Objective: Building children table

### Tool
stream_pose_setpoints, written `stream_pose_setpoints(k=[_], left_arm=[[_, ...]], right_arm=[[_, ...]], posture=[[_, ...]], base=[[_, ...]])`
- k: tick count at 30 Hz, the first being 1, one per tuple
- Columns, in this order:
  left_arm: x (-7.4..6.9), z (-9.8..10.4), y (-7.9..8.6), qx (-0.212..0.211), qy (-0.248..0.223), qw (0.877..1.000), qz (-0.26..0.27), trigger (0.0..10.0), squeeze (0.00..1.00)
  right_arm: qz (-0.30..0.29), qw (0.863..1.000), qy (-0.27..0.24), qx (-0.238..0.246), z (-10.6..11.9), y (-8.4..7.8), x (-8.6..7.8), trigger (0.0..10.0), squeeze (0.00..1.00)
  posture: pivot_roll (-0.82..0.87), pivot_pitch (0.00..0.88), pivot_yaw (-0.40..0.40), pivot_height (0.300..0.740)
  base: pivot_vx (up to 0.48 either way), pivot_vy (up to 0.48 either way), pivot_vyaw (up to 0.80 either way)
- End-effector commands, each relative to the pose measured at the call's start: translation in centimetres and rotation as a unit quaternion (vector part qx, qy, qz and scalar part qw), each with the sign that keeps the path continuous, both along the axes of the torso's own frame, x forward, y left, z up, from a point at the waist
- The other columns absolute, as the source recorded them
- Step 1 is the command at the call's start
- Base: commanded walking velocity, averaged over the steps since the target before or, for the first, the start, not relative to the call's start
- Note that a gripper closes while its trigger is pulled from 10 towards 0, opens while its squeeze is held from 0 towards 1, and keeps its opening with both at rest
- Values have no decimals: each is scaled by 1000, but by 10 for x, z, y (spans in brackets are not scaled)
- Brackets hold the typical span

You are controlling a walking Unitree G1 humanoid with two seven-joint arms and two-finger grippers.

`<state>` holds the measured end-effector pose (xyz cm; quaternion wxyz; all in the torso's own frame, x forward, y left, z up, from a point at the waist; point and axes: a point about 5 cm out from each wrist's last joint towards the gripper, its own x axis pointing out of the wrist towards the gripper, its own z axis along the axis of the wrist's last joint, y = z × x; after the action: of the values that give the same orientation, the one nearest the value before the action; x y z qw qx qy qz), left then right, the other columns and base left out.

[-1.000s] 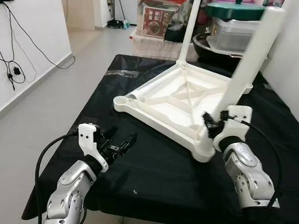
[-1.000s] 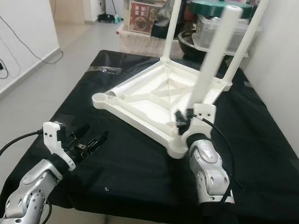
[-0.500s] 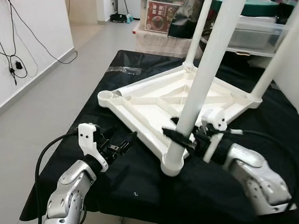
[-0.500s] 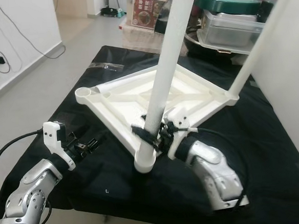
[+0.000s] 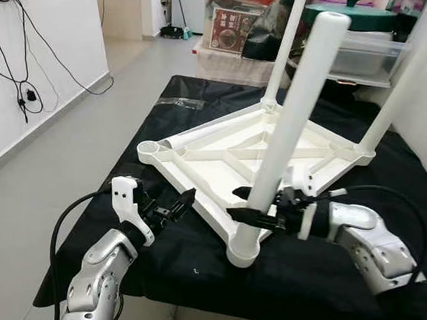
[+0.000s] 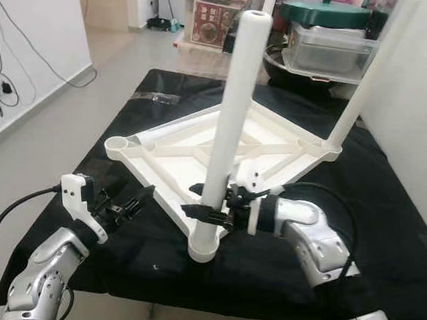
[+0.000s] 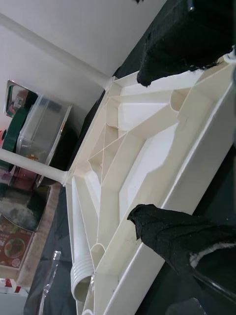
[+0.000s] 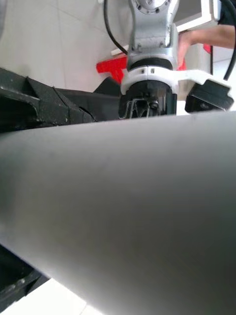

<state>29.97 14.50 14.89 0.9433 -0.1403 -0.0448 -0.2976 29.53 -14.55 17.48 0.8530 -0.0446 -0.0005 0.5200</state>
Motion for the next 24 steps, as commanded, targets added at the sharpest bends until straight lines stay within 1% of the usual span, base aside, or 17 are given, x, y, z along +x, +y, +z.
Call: stream_pose_setpoints(k=[1,2,3,5,8,12,13,15,16,17,18,19,20,21,22,23,24], left_arm=[[-2,0,-2,2,2,1000,-4,10000,0],[-2,0,-2,2,2,1000,-5,10000,0],[-2,0,-2,2,2,1000,-5,10000,0],[-2,0,-3,1,2,1000,-10,10000,0],[-2,0,-3,1,3,1000,-13,10000,0],[-1,0,-3,2,3,1000,-14,10000,0],[-1,0,-2,2,2,1000,-10,10000,0],[-1,0,-2,2,2,1000,-10,10000,0],[-1,0,-1,3,2,1000,-5,10000,0],[-1,0,0,4,1,1000,-2,10000,0],[-1,0,0,4,1,1000,-2,10000,0],[-1,0,2,6,1,1000,1,10000,0],[-1,0,2,7,1,1000,2,10000,0],[-1,0,2,7,1,1000,2,10000,0],[-1,0,2,8,2,1000,0,10000,0],[-1,0,2,9,2,1000,-1,10000,0],[-1,0,2,9,2,1000,-1,10000,0]], right_arm=[[-35,999,26,-12,-11,-2,4,10000,1000],[-51,998,30,5,-12,-4,4,10000,1000],[-51,998,30,5,-12,-4,4,10000,1000],[-63,997,29,42,-7,-9,2,10000,1000],[-70,996,23,59,-1,-12,1,10000,1000],[-81,995,15,63,2,-14,2,10000,1000],[-147,987,0,70,9,-17,10,10000,0],[-147,987,0,70,9,-17,10,10000,0],[-221,972,-7,74,14,-20,17,10000,0],[-273,959,-11,76,18,-23,20,10000,0],[-273,959,-11,76,18,-23,20,10000,0],[-401,913,17,77,16,-29,25,10000,0],[-428,900,26,76,15,-31,25,10000,0],[-428,900,26,76,15,-31,25,10000,0],[-550,830,60,71,4,-45,19,10000,0],[-580,809,69,69,0,-49,17,10000,0],[-580,809,69,69,0,-49,17,10000,0]], posture=[[62,0,-145,740],[60,0,-142,740],[60,0,-142,740],[46,0,-128,740],[41,0,-126,740],[41,0,-126,740],[46,0,-133,740],[46,0,-133,740],[47,0,-133,740],[48,0,-133,740],[48,0,-133,740],[43,0,-128,740],[43,0,-128,740],[43,0,-128,740],[39,0,-122,740],[39,0,-122,740],[39,0,-122,740]], base=[[0,0,0],[0,0,0],[0,0,0],[0,0,0],[0,0,0],[0,0,0],[0,0,0],[0,0,0],[0,0,0],[0,0,0],[0,0,0],[0,0,0],[0,0,0],[0,0,0],[0,0,0],[0,0,0],[0,0,0]])
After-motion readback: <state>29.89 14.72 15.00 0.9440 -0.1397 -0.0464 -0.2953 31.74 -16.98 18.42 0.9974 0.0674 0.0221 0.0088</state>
